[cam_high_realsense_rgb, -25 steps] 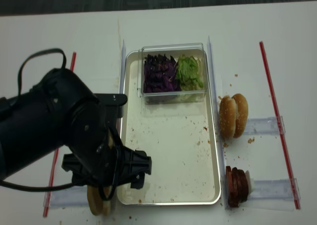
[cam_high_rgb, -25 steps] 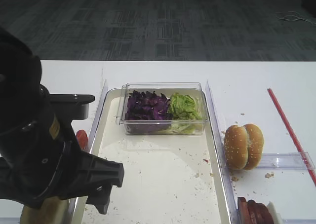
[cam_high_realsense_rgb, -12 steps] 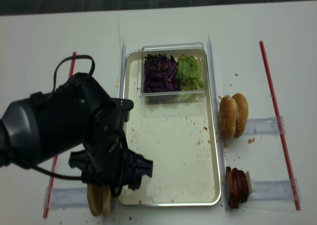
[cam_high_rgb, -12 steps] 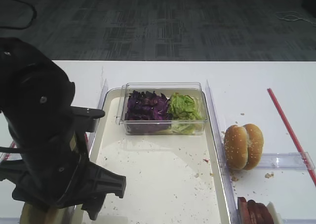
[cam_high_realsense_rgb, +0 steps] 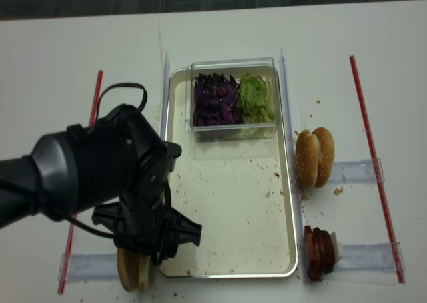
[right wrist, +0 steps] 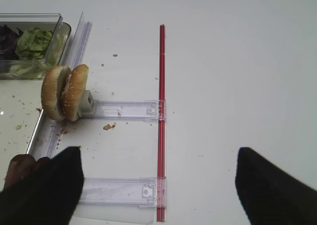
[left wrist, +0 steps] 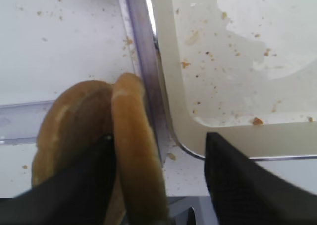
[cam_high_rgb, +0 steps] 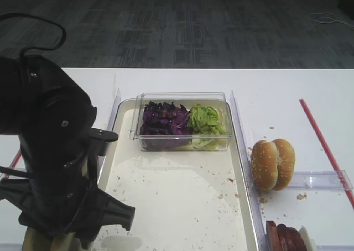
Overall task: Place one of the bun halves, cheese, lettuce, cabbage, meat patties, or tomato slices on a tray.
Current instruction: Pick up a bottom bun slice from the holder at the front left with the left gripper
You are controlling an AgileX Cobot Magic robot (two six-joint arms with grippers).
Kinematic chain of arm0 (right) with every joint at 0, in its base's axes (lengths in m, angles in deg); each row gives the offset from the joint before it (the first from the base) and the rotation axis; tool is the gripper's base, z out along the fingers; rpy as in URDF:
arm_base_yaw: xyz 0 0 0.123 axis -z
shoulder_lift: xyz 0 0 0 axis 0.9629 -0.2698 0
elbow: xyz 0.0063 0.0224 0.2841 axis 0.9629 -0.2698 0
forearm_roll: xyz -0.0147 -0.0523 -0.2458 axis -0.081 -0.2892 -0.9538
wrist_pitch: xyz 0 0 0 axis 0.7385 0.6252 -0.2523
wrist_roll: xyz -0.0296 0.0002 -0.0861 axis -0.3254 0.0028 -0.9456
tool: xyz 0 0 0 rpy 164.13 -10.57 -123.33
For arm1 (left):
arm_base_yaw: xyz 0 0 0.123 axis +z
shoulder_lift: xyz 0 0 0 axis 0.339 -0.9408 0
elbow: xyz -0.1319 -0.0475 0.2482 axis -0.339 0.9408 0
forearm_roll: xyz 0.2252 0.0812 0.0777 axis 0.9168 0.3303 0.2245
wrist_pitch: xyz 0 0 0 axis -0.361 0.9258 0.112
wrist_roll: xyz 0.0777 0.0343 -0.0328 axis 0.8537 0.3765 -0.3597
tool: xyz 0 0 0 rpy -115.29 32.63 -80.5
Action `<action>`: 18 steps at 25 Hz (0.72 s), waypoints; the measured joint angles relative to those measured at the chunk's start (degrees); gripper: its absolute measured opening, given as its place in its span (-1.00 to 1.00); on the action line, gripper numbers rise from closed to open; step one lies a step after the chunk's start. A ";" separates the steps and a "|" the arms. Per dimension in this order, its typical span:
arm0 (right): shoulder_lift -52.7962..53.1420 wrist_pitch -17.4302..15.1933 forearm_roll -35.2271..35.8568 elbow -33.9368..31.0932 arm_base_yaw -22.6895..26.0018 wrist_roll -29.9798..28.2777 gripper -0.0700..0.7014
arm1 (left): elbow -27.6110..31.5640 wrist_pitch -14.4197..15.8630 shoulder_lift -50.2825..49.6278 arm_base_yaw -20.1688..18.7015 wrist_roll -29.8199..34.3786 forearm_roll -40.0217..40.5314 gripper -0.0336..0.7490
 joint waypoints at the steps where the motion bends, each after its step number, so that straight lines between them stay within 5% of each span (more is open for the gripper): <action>1: 0.00 0.00 0.00 0.00 0.00 0.00 0.87 | 0.00 0.36 0.00 0.00 0.00 0.58 0.06; 11: 0.00 0.00 0.00 0.00 0.00 0.00 0.87 | 0.00 1.46 0.00 0.00 0.00 2.00 -0.57; 18: 0.00 0.00 0.00 0.00 0.00 0.00 0.87 | 0.00 1.51 0.00 0.00 0.10 2.13 -0.67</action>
